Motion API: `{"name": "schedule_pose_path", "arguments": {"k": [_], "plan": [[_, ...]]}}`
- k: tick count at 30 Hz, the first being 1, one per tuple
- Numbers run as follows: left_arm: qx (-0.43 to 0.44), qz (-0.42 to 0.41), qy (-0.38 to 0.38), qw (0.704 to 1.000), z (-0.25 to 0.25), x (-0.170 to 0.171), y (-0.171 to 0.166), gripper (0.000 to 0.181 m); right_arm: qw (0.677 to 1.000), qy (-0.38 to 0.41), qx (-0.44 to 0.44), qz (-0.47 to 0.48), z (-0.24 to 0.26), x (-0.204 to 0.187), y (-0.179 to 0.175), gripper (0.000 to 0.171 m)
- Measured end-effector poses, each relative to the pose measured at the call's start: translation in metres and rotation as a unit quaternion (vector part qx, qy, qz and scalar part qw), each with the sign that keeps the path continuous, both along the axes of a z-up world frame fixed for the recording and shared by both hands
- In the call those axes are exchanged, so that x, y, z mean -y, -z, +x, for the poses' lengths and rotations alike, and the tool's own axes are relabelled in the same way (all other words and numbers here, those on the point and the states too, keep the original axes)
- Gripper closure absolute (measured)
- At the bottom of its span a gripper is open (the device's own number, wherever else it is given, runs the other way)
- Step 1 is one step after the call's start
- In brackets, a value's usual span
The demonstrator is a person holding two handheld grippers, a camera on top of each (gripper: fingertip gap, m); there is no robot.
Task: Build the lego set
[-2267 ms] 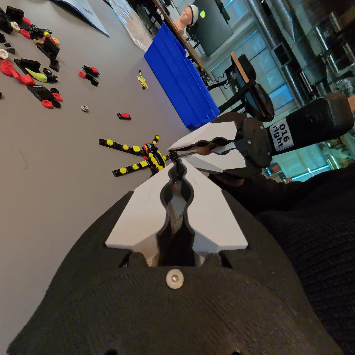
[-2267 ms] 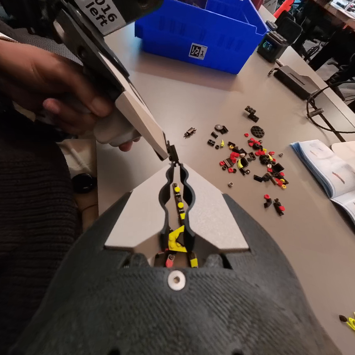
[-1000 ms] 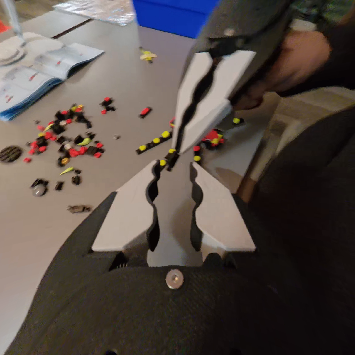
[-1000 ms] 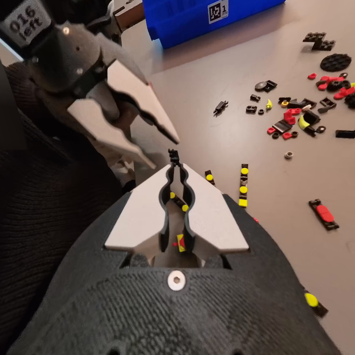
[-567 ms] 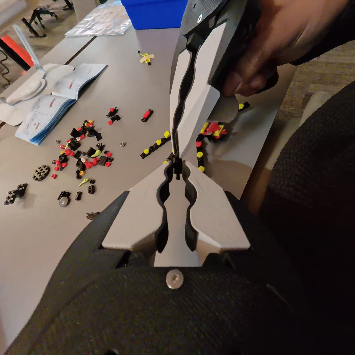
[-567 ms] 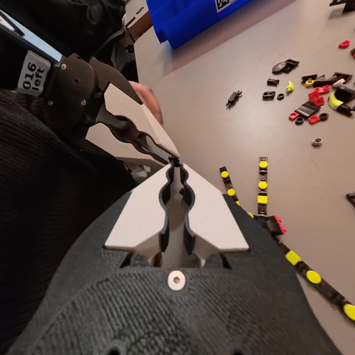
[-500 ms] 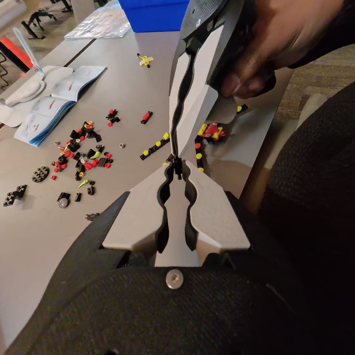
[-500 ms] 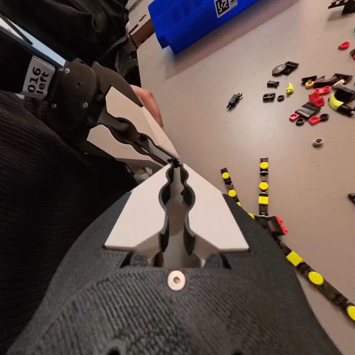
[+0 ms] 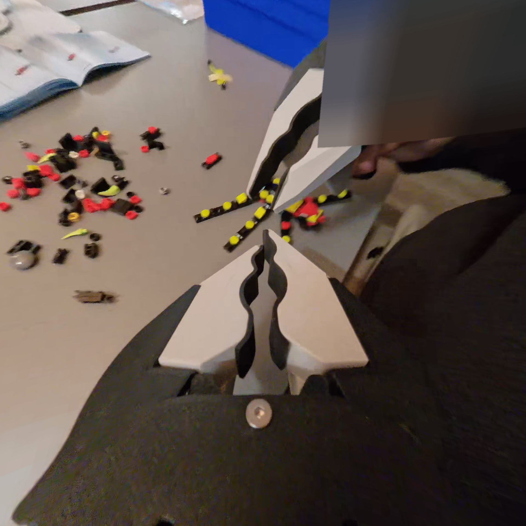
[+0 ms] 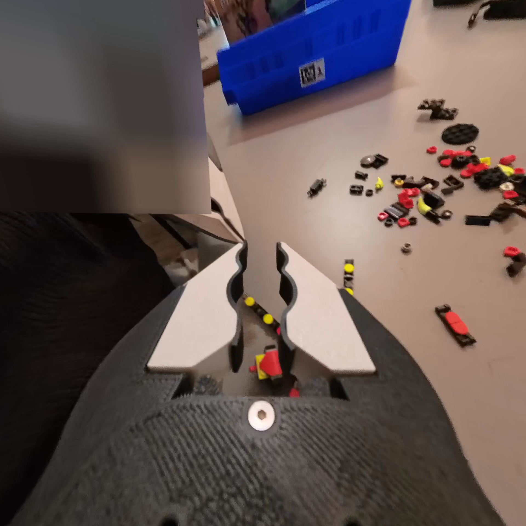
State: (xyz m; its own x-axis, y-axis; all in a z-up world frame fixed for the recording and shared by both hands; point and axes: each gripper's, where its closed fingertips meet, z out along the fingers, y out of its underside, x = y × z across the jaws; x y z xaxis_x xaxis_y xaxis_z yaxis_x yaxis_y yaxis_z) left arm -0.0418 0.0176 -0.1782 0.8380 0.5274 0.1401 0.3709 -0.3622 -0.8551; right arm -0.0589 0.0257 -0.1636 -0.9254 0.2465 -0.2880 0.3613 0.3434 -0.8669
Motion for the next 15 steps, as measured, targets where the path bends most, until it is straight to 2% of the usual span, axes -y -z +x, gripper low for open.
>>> {"name": "schedule_pose_path", "arguments": {"k": [2, 5, 9, 15], "plan": [[-0.005, -0.019, -0.006, 1.0, -0.002, 0.002, 0.006, 0.181, 0.999, 0.018, -0.038, 0.035, -0.009, -0.007, 0.005, 0.155], [0.032, 0.02, -0.007, 0.999, -0.001, 0.002, 0.002, 0.181, 0.996, 0.059, -0.066, 0.021, -0.029, -0.027, -0.011, 0.157], [0.05, 0.037, -0.002, 0.998, 0.0, 0.001, 0.002, 0.181, 0.99, 0.124, -0.056, -0.047, -0.05, -0.06, -0.041, 0.155], [0.044, 0.022, 0.017, 0.999, 0.01, -0.005, 0.007, 0.181, 0.979, 0.177, -0.04, -0.089, -0.052, -0.087, -0.056, 0.153]]}}
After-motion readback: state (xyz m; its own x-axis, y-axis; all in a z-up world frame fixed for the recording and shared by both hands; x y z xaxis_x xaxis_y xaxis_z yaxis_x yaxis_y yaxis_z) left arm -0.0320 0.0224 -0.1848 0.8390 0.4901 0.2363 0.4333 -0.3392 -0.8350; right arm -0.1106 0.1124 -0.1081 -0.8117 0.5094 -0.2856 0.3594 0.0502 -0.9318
